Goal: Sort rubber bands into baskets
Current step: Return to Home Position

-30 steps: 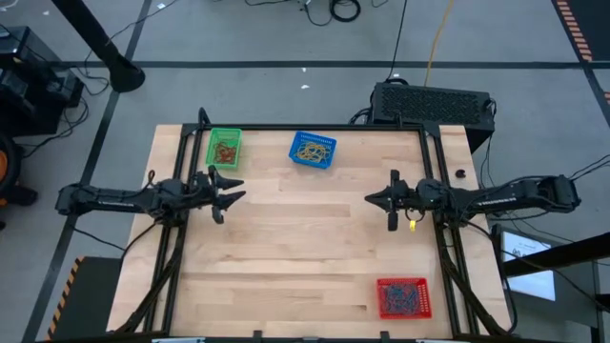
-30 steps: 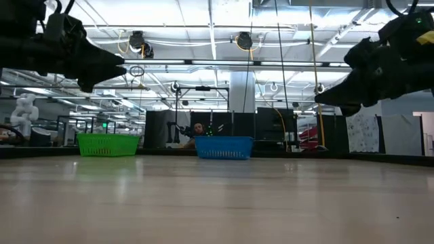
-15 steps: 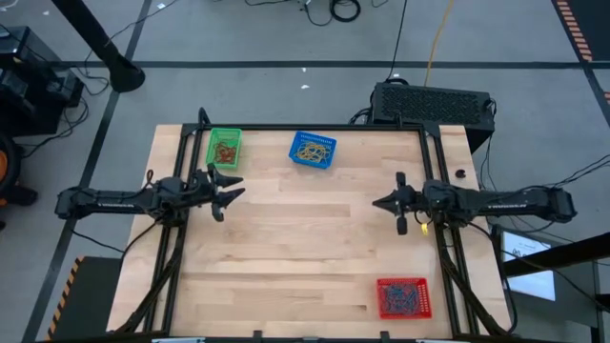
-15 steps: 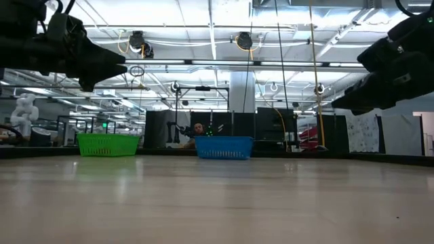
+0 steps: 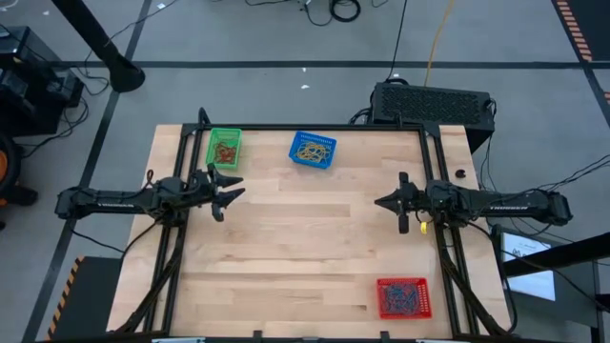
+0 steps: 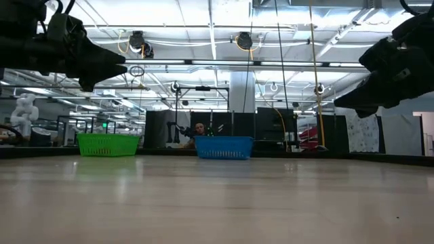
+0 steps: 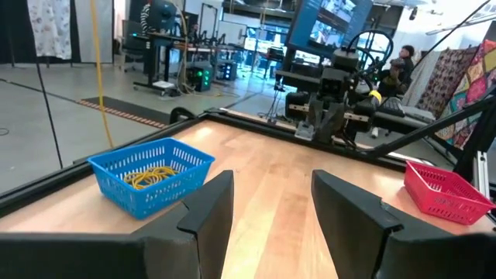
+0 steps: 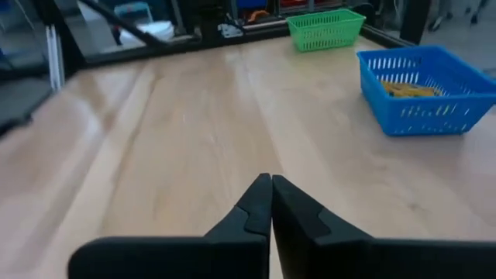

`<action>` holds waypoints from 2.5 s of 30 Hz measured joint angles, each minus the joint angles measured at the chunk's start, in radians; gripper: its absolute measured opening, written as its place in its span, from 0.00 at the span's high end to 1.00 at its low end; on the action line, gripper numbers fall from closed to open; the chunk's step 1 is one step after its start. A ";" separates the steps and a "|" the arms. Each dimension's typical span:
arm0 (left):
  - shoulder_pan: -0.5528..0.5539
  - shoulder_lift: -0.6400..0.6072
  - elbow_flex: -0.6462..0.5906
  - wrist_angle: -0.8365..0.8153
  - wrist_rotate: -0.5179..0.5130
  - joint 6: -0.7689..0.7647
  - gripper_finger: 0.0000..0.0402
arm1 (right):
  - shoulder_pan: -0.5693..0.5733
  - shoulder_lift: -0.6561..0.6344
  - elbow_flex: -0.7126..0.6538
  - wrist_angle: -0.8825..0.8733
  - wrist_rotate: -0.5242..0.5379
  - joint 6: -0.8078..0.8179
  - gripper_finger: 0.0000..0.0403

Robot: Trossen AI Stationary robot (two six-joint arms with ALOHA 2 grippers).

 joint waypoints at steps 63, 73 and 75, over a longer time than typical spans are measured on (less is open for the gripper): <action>0.000 0.000 0.001 0.000 -0.002 0.000 0.55 | 0.000 0.000 0.000 0.004 0.000 0.103 0.99; 0.000 0.000 0.001 0.000 -0.002 0.000 0.55 | 0.000 0.000 0.000 0.005 0.000 0.103 0.99; 0.000 0.000 0.002 0.000 -0.002 0.000 0.55 | 0.000 0.000 0.000 0.004 0.000 0.103 0.99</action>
